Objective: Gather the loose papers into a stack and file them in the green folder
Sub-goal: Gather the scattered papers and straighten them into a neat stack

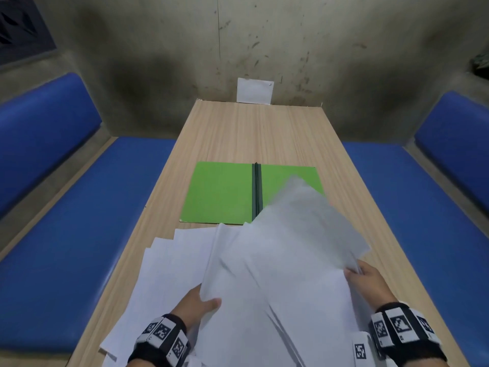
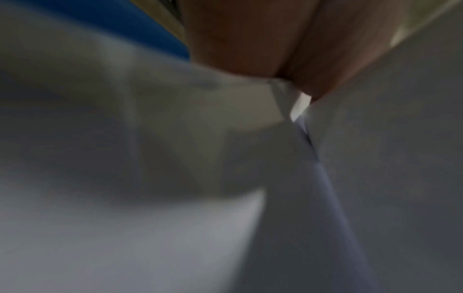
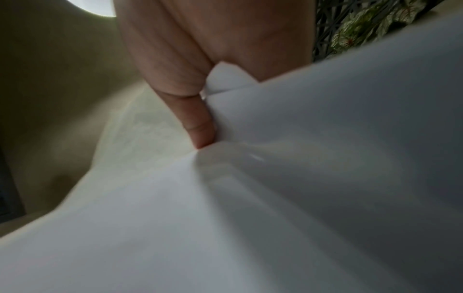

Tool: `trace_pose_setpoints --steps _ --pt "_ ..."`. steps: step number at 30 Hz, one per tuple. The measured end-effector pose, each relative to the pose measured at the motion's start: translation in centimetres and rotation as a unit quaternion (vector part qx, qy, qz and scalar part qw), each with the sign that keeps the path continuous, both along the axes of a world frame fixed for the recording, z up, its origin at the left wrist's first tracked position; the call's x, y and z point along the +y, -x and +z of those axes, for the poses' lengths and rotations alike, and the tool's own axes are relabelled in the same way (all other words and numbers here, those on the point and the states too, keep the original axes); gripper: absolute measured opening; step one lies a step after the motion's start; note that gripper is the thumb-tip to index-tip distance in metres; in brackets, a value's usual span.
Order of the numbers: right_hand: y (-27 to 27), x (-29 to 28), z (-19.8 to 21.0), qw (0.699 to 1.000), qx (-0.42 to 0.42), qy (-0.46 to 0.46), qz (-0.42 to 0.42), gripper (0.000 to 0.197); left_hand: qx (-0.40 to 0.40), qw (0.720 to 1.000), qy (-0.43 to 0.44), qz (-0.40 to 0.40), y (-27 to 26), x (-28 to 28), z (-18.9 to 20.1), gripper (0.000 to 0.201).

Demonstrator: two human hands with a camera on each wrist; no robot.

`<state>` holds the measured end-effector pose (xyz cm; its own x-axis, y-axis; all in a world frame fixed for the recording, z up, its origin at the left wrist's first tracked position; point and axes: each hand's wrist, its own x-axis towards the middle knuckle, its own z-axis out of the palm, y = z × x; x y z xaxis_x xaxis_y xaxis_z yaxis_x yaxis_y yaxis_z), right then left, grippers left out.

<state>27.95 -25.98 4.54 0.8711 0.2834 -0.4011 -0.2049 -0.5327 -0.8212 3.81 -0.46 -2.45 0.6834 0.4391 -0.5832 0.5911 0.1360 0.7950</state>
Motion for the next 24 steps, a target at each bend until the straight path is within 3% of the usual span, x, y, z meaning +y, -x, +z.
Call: trace_pose_setpoints --steps 3,6,8,11,13,15,17,20,24 --pt "-0.7 -1.3 1.4 0.997 -0.033 0.003 -0.071 0.028 0.005 0.999 -0.025 0.019 0.4 0.3 0.6 0.041" --pt "-1.0 -2.8 4.0 0.992 -0.043 -0.024 -0.117 0.021 -0.008 0.997 -0.005 0.079 1.0 0.9 1.0 0.033" --pt "-1.5 -3.6 4.8 0.986 -0.032 -0.062 -0.148 0.041 -0.010 0.993 -0.004 0.114 1.4 1.5 0.9 0.040" --pt "-2.5 -4.7 5.3 0.979 -0.030 -0.124 -0.158 0.086 -0.013 0.987 -0.014 0.157 1.5 2.3 0.7 0.052" --pt "-3.1 -5.3 5.3 0.970 -0.034 -0.167 -0.173 0.100 -0.025 0.983 -0.012 0.180 1.3 2.3 1.2 0.051" --pt "-4.0 -5.8 4.2 0.963 -0.013 -0.212 -0.165 0.094 -0.039 0.981 -0.012 0.189 0.9 2.2 1.8 0.046" --pt "-3.6 -4.6 3.9 0.974 0.003 -0.190 -0.125 0.078 -0.051 0.982 -0.009 0.181 0.4 1.7 2.6 0.041" --pt "-1.5 -2.0 3.6 0.991 0.013 -0.135 -0.006 0.031 -0.070 0.982 0.016 0.177 -0.4 0.9 3.8 0.038" --pt "0.7 0.9 2.4 0.988 -0.005 -0.018 0.156 0.036 -0.108 0.975 0.088 0.173 -1.4 -0.3 5.1 0.033"
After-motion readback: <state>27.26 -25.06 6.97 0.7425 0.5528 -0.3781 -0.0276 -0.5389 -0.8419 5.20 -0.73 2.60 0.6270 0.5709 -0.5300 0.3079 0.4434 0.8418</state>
